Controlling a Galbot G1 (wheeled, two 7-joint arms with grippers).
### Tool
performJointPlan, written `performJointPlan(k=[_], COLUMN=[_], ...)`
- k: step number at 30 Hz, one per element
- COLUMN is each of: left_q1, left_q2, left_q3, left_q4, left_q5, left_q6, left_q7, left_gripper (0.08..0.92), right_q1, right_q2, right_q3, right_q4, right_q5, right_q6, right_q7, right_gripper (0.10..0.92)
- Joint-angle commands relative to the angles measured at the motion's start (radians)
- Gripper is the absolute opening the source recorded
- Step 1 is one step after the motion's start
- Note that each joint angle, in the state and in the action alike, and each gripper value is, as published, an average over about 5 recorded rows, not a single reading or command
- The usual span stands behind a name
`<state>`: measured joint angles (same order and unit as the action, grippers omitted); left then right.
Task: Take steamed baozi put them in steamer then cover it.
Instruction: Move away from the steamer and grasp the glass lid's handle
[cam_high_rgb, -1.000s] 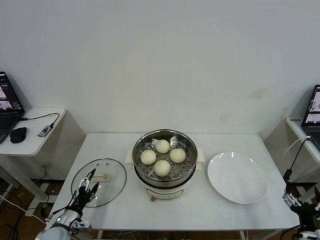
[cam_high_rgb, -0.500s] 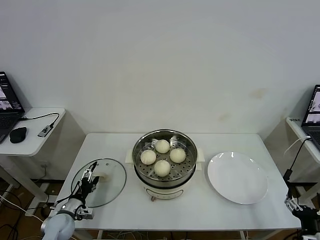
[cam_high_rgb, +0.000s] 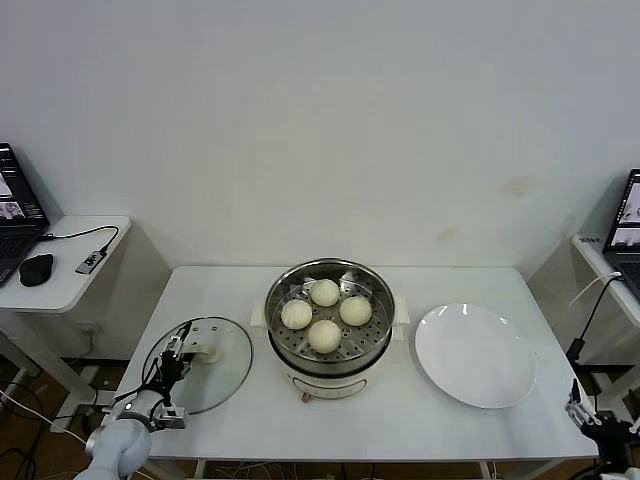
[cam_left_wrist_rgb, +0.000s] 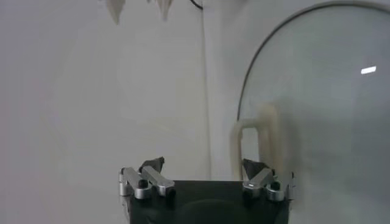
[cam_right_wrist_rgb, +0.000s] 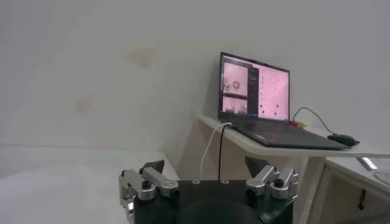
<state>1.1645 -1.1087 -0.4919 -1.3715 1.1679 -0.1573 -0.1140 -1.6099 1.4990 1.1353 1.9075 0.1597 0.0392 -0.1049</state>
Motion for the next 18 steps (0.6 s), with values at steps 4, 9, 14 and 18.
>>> performJointPlan(k=[4, 9, 14, 18], left_q1=[-0.022, -0.024, -0.014, 0.015], left_q2=[-0.008, -0.019, -0.024, -0.019], left_q3=[0.004, 0.005, 0.001, -0.014], left_q4=[0.048, 0.059, 0.046, -0.034], left_q5=[-0.014, -0.018, -0.022, -0.021], left_q6=[-0.018, -0.031, -0.041, -0.033], left_q7=[-0.017, -0.04, -0.069, -0.094], left_gripper=[0.549, 0.402, 0.272, 0.17], right_q1=[-0.005, -0.005, -0.009, -0.019], right_q2=[0.002, 0.004, 0.003, -0.007], right_q3=[-0.003, -0.008, -0.01, -0.014], right_q4=[0.004, 0.006, 0.01, 0.018], right_q5=[-0.001, 0.001, 0.001, 0.0], right_q6=[0.002, 0.002, 0.004, 0.007], right_q7=[-0.004, -0.006, -0.009, -0.02], right_gripper=[0.823, 0.823, 0.823, 0.823])
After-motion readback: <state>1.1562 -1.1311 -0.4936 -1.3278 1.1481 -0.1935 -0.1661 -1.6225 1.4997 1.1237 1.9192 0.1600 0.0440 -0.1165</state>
